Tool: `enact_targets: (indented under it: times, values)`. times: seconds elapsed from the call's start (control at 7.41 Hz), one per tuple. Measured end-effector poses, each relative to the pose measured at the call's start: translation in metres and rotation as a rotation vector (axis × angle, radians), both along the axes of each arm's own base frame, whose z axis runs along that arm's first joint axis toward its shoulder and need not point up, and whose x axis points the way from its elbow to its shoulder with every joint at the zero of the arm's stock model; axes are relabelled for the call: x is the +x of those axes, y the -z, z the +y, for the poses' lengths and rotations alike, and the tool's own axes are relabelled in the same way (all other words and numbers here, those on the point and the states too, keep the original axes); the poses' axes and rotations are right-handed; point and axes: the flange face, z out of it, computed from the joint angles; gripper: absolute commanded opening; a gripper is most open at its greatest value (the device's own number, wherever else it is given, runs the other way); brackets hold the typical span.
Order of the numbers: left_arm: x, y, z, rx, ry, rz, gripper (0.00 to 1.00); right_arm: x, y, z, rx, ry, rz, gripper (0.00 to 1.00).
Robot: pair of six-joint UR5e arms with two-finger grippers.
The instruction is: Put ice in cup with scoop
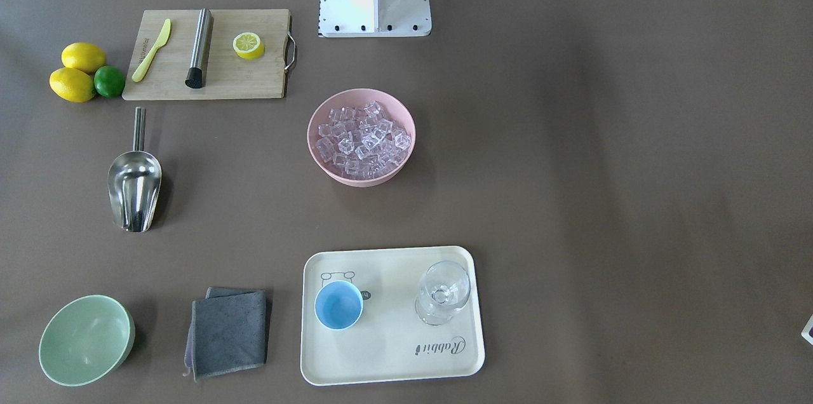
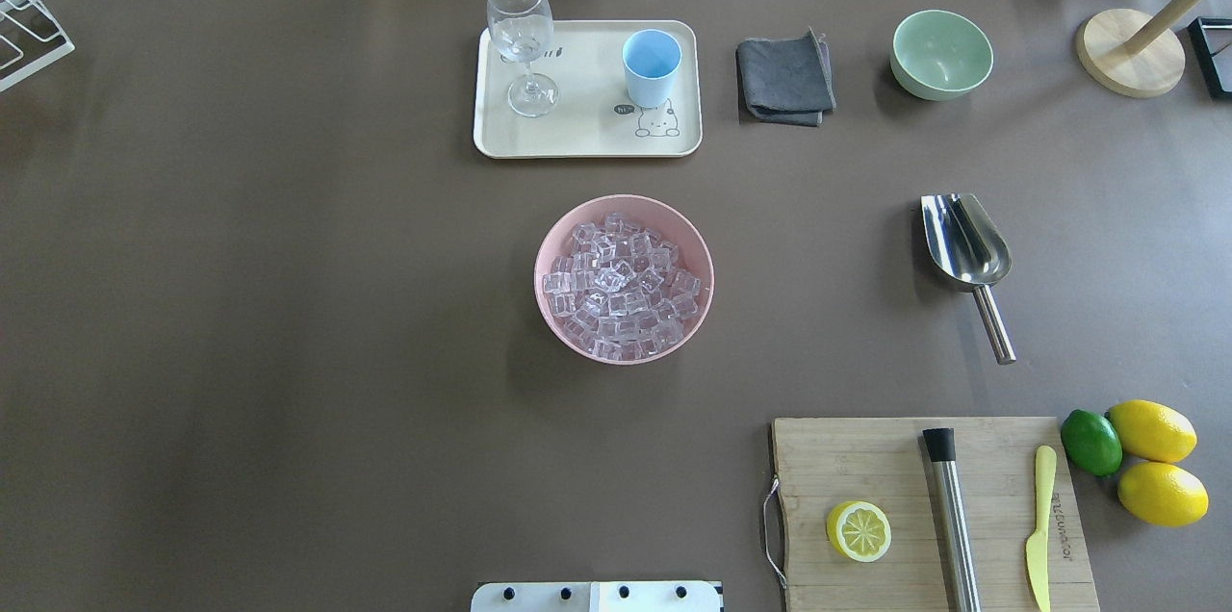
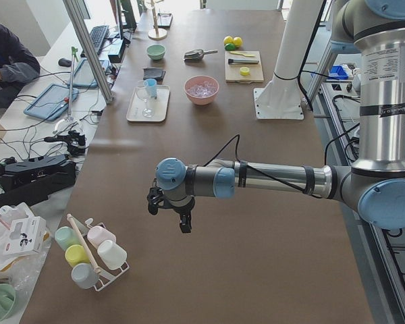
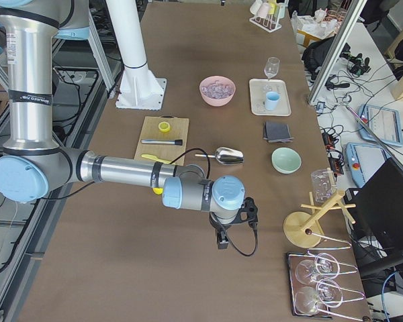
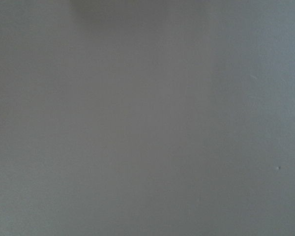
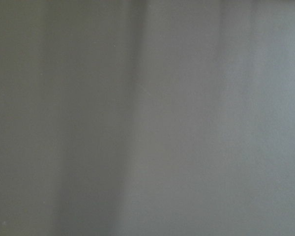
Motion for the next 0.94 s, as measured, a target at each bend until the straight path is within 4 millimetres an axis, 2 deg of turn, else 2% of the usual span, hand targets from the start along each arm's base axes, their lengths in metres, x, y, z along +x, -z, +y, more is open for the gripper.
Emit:
enact_targets:
  times: [0.27,0.54,0.68,0.94]
  values:
    - [0.045,0.011,-0.006,0.025,-0.094,-0.002,0.99,-0.035,0.044,-0.023,-0.038,-0.048,-0.008,1.00]
    - [0.101,0.037,-0.021,0.076,-0.200,0.015,0.99,-0.097,0.073,-0.033,-0.133,-0.058,-0.039,1.00]
    - [0.128,0.057,-0.032,0.115,-0.245,0.028,0.99,-0.131,0.083,-0.035,-0.163,-0.048,-0.049,1.00]
    - [0.205,0.111,-0.043,0.215,-0.369,0.067,0.99,-0.197,0.101,-0.031,-0.208,-0.074,-0.073,1.00]
